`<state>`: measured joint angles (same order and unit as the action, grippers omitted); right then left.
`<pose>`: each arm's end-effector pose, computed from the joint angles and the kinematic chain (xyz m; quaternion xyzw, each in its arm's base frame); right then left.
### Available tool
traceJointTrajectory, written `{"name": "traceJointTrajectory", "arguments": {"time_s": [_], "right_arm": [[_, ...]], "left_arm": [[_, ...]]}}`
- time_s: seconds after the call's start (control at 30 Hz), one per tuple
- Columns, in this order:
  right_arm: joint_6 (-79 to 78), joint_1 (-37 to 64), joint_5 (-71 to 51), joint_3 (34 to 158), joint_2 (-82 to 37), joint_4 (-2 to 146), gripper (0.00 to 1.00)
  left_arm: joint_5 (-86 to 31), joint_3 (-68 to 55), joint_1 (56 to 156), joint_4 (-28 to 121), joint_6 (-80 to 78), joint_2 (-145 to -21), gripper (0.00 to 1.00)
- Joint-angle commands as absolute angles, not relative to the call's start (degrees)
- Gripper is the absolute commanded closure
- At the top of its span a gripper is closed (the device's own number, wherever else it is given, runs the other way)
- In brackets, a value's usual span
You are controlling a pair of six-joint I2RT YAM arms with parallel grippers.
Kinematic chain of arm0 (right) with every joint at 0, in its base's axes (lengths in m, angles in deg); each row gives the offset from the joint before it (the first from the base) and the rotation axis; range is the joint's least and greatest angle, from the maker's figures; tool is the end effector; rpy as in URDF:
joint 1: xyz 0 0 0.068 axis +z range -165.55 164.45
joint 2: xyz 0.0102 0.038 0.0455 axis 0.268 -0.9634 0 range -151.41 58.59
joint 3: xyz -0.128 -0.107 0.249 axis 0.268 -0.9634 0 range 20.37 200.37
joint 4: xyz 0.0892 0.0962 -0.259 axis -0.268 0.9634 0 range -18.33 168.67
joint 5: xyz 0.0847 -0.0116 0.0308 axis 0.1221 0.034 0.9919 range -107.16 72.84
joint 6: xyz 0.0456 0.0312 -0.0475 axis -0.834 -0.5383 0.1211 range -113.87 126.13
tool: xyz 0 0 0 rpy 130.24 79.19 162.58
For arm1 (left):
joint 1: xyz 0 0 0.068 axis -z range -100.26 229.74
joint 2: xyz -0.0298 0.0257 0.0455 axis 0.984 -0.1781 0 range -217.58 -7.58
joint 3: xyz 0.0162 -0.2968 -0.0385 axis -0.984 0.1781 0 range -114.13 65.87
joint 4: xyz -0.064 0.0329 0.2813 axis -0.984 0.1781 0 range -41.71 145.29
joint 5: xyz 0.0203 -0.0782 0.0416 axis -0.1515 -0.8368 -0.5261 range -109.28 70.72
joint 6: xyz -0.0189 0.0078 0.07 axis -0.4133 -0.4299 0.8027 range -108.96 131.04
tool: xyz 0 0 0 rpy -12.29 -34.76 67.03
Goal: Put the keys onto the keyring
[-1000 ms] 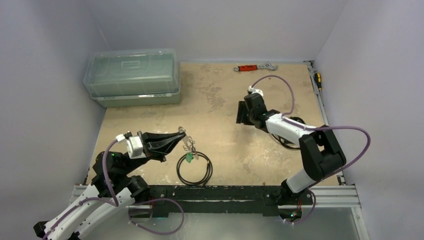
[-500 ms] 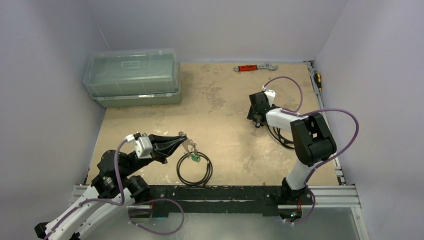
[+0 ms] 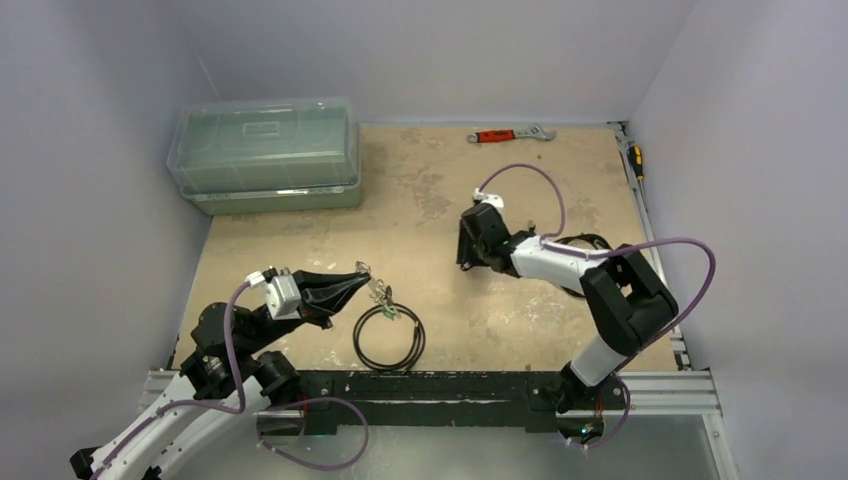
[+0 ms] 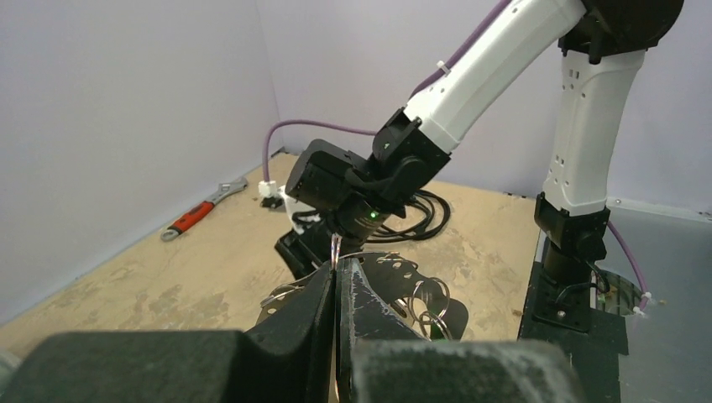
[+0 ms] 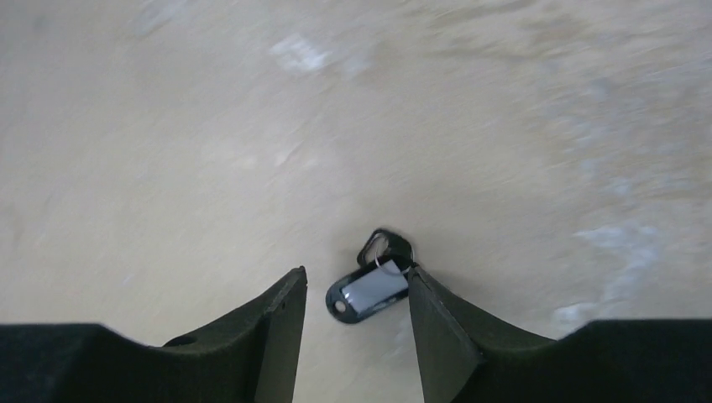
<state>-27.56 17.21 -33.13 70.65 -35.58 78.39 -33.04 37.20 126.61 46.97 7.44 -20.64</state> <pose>0.3164 0.1837 0.1545 0.0544 0.9319 0.0736 0.3509 0.0662 -0.0918 0.3501 0.3073 0.5139 -0.4046 0.6912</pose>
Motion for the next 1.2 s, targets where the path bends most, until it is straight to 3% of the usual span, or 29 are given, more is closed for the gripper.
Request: {"name": "traceJointTrajectory", "arguments": {"time_s": [0.0,0.3,0.7,0.9,1.17], "right_arm": [[-26.2,21.5,-30.5,68.4,-29.2,77.3,0.49],[-17.9,21.5,-33.6,65.4,-14.6,77.0,0.48],[-5.0,21.5,-18.9,72.5,-28.9,80.9,0.52],[-3.0,21.7,-17.3,76.1,-32.6,82.6,0.50],[-2.4,21.9,-19.5,77.4,-36.1,83.0,0.57]], "left_arm": [[-35.0,37.3,125.9,42.2,6.8,-19.5,1.00],[-35.5,37.3,125.4,42.3,7.5,-19.2,1.00],[-35.4,37.4,125.0,42.6,7.3,-19.5,1.00],[-35.2,37.4,124.9,42.7,7.4,-19.1,1.00],[-35.3,37.2,124.8,42.9,7.5,-19.2,1.00]]}}
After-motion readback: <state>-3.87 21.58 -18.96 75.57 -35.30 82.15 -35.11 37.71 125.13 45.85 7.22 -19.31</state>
